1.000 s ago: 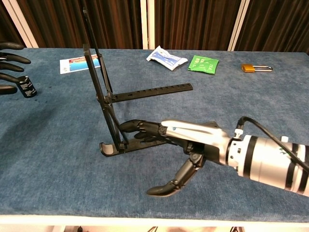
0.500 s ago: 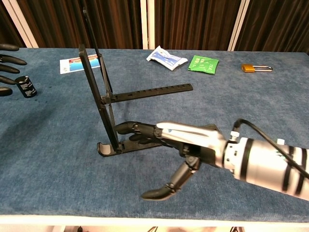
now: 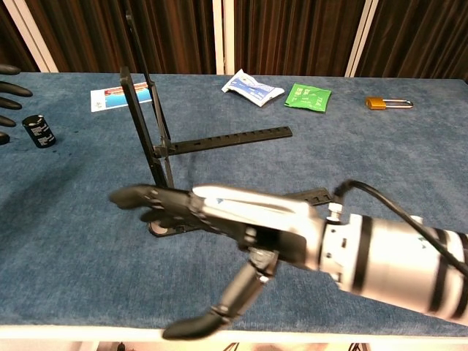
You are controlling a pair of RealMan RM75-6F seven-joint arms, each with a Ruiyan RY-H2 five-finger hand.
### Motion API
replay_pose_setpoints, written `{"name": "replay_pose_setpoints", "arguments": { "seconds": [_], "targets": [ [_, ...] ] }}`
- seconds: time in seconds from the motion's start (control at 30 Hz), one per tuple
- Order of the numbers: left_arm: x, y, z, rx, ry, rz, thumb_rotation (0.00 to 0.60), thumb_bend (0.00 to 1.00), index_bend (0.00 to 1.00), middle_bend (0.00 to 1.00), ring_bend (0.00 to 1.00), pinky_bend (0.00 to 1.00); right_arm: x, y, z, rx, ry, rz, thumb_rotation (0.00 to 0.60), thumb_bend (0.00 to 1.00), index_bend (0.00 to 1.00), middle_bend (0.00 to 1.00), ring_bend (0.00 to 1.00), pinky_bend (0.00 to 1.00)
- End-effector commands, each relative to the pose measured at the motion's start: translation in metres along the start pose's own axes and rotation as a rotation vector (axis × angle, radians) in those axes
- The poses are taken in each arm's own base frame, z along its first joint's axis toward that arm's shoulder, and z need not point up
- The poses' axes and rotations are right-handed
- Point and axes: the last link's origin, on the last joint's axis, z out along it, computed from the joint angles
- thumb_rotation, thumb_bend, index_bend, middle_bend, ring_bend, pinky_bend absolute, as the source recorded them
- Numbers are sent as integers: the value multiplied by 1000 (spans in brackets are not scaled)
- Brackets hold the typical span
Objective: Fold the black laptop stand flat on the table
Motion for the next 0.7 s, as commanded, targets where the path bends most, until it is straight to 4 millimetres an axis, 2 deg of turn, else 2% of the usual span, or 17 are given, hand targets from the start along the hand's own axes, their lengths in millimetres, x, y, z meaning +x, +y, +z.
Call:
{"name": "replay_pose_setpoints", "arguments": {
  "seconds": [0.03, 0.17, 0.3, 0.4, 0.7],
  "targets": [
    [1, 0, -1, 2, 2, 4, 600, 4, 110, 157, 153, 220, 7, -9, 29, 73, 99, 92, 600, 176, 0, 0, 0, 0],
    [2, 0, -1, 5, 0, 3, 600, 4, 110, 157, 153, 220, 13, -8, 45, 111, 200, 154, 600, 176, 0, 0, 0, 0],
    [1, 0, -1, 1, -9, 6, 600, 3, 110, 157, 153, 220, 17, -4, 43, 115, 258, 188, 600, 176, 0, 0, 0, 0],
    [0, -1, -1, 2, -15, 8, 600, 4, 110, 157, 153, 220, 18, 2, 29, 102, 291, 176, 600, 176, 0, 0, 0, 0],
    [-3, 3, 2, -18, -38, 19, 600, 4, 110, 157, 153, 219, 17, 24, -33, 11, 349, 192, 600, 176, 0, 0, 0, 0]
  ]
}}
